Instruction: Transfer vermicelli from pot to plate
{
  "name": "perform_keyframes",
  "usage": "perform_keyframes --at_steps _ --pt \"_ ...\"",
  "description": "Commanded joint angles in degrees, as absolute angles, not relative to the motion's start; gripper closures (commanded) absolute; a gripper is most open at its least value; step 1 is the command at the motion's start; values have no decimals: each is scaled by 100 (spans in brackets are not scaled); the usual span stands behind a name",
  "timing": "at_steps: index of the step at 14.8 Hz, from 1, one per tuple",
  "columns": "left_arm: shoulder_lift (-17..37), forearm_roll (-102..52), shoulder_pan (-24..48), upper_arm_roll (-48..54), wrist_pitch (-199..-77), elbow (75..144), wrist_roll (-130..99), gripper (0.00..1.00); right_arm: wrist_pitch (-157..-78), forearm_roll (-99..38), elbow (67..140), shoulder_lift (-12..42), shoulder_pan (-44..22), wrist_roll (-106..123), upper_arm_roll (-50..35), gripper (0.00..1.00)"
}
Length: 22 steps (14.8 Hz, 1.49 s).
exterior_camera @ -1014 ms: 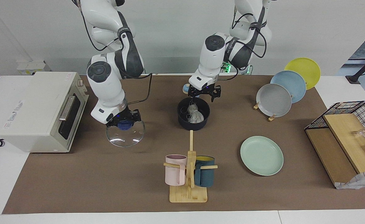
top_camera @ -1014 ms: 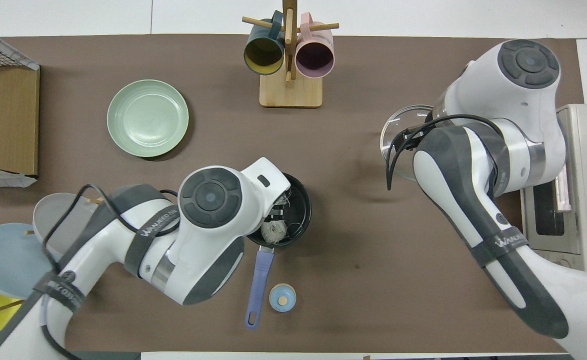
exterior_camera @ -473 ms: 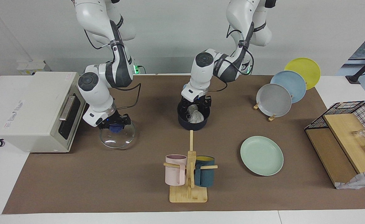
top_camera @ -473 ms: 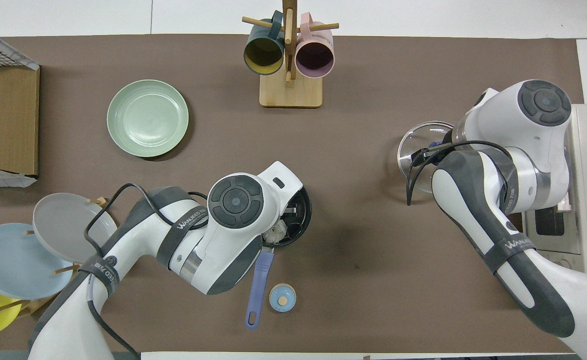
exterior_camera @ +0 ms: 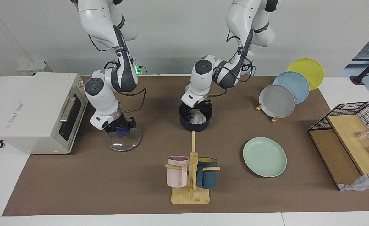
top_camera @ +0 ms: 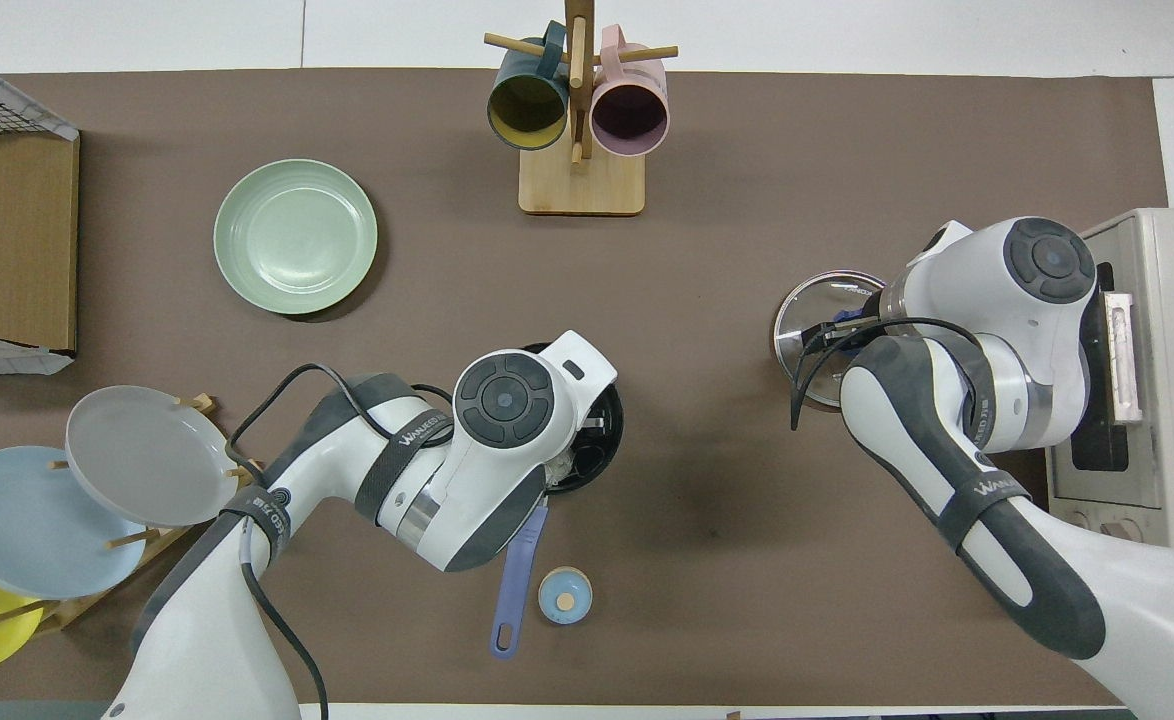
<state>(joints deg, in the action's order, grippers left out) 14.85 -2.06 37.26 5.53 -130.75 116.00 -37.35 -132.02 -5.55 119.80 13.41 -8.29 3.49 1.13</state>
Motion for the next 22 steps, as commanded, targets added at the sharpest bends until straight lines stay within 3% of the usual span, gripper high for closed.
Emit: perform_keyframes --at_steps 1,3,4,8,11,14,18,22 --pt "1494 -193 3832 448 -13184 11628 -3771 100 -13359 -694 12173 1248 -791 439 88 32" --pt "1477 -176 3815 439 -13123 11567 -3753 100 -13351 -694 12147 1248 -800 439 88 2" --pt "1416 -176 3806 439 -13087 11540 -3744 100 -13316 -694 12094 1248 -791 448 88 0" --pt "1064 -176 3596 431 -11896 10875 -3691 100 -12282 -686 11463 1038 -729 413 123 0" --pt "967 -228 3210 431 -10455 9743 -3525 100 -11192 -598 10856 879 -528 396 158 0" --pt "1089 -544 2333 404 -9346 8520 -2885 100 -10330 -589 10329 677 -264 396 167 0" --pt "1538 -598 1171 422 -9500 8068 -1902 100 -9668 -20 10081 212 -229 317 167 0" --pt "2073 -607 748 404 -10544 8208 -1267 100 -9650 176 10221 -88 -237 325 149 0"
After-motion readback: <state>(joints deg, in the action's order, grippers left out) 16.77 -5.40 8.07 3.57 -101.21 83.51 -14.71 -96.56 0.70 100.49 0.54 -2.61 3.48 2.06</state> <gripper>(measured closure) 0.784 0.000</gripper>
